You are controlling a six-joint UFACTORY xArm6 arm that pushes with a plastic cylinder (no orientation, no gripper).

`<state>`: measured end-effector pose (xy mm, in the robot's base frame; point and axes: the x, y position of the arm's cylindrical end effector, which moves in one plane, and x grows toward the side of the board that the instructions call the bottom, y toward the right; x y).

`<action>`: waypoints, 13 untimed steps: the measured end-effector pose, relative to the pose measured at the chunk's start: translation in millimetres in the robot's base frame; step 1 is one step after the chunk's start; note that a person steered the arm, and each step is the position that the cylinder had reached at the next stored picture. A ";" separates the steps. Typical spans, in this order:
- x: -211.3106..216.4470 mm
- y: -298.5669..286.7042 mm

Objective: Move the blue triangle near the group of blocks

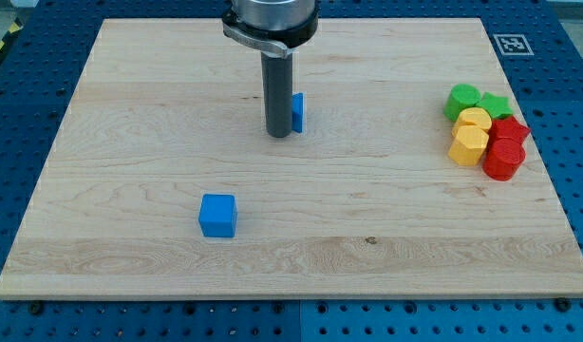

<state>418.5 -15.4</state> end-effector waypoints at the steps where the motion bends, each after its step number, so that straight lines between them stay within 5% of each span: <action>1: 2.2 1.9; 2: -9.6 -46.7; 4: -22.1 11.8; 6: -40.5 -23.0; 13: -23.1 67.3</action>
<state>395.4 51.9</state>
